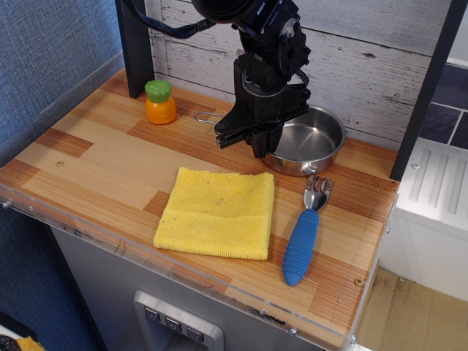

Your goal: Move the pan to the front edge of table

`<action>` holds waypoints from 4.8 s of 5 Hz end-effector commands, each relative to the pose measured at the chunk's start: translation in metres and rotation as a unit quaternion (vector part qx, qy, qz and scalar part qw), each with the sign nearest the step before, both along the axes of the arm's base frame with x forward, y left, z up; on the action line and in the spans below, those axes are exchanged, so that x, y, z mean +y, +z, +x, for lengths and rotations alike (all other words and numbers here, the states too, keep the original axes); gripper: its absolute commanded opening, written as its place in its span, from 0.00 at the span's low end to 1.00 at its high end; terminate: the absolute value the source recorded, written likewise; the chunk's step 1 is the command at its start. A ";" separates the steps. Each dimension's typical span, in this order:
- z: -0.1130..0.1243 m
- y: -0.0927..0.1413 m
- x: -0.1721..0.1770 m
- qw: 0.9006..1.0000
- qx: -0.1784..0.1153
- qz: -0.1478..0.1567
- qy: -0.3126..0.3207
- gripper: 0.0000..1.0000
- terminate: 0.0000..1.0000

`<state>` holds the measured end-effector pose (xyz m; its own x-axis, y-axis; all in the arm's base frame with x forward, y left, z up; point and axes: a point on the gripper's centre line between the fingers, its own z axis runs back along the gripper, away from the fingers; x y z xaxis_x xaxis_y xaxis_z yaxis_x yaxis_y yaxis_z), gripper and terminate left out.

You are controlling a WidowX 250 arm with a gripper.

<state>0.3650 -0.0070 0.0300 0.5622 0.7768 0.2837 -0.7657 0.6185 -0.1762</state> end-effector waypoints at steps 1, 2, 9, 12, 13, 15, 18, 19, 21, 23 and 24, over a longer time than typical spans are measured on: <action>0.003 0.055 -0.005 0.998 -0.063 -0.001 -0.027 0.00 0.00; -0.003 0.072 -0.003 0.996 -0.079 0.001 -0.030 0.00 0.00; -0.148 0.107 0.170 0.997 -0.051 0.047 0.038 0.00 0.00; -0.147 0.047 0.168 0.999 -0.011 0.013 0.031 0.00 0.00; -0.148 0.031 0.169 0.999 -0.002 0.005 0.034 0.00 0.00; -0.146 0.024 0.175 0.999 0.013 0.012 0.036 0.00 0.00; -0.147 0.019 0.170 0.997 0.025 0.019 0.070 1.00 0.00; -0.145 0.021 0.170 0.998 0.032 0.018 0.057 1.00 0.00; -0.140 0.041 0.172 0.998 0.029 0.032 0.052 1.00 0.00; -0.125 0.095 0.163 0.997 -0.016 0.070 0.017 1.00 0.00; -0.112 0.126 0.156 0.998 -0.018 0.055 -0.029 1.00 0.00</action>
